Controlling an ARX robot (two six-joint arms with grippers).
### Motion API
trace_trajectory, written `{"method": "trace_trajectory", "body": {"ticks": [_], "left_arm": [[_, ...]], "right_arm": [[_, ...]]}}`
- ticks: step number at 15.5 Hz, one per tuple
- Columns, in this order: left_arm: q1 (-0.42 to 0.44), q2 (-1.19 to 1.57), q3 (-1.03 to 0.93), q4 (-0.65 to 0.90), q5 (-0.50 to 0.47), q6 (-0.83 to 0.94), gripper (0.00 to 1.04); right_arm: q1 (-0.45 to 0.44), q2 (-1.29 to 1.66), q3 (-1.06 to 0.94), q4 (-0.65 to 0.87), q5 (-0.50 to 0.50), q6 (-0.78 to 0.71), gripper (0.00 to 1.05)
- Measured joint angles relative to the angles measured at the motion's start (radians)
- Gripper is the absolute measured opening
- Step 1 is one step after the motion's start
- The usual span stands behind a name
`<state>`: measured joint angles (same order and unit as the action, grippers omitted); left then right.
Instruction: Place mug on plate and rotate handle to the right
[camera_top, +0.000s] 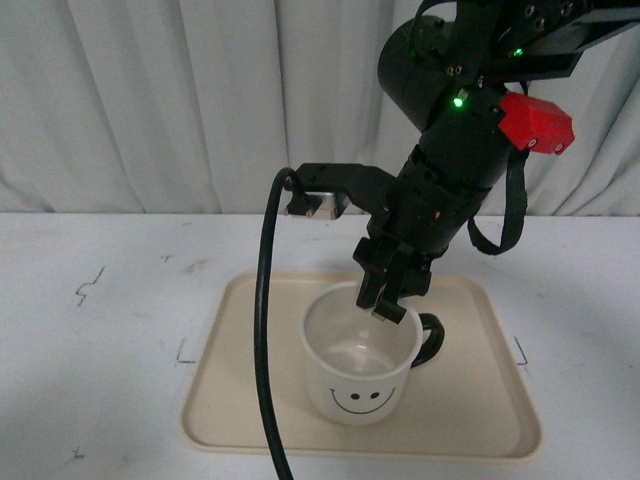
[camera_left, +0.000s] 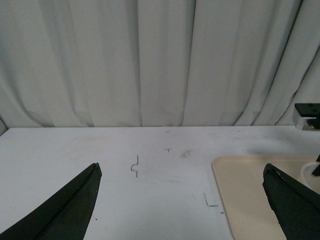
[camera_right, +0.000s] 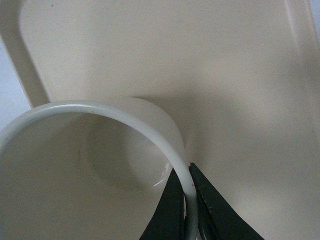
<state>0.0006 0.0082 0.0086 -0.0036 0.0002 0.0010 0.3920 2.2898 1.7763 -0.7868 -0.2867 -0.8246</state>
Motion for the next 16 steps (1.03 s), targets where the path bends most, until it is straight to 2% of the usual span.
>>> {"method": "trace_trajectory", "body": {"ticks": [6,7,8,10,12,13,14,16], "left_arm": [[0.000,0.000,0.000,0.000,0.000,0.000,0.98],[0.000,0.000,0.000,0.000,0.000,0.000,0.98],[0.000,0.000,0.000,0.000,0.000,0.000,0.98],[0.000,0.000,0.000,0.000,0.000,0.000,0.98],[0.000,0.000,0.000,0.000,0.000,0.000,0.98],[0.000,0.000,0.000,0.000,-0.001,0.000,0.98],[0.000,0.000,0.000,0.001,-0.001,0.000,0.98],[0.000,0.000,0.000,0.000,0.000,0.000,0.98]], "right_arm": [[-0.006,0.033,0.062,-0.108,0.040,-0.008,0.03],[-0.008,0.035,0.069,-0.118,0.043,-0.014,0.08],[-0.014,0.035,0.076,-0.126,0.006,-0.014,0.18],[-0.034,0.010,0.077,-0.105,-0.121,-0.014,0.39],[-0.062,-0.132,0.009,0.030,-0.296,0.041,0.61],[-0.069,-0.224,-0.005,0.048,-0.327,0.062,0.72],[-0.057,-0.337,-0.127,0.391,-0.167,0.159,0.71],[-0.055,-0.544,-0.572,1.077,0.342,0.487,0.47]]}}
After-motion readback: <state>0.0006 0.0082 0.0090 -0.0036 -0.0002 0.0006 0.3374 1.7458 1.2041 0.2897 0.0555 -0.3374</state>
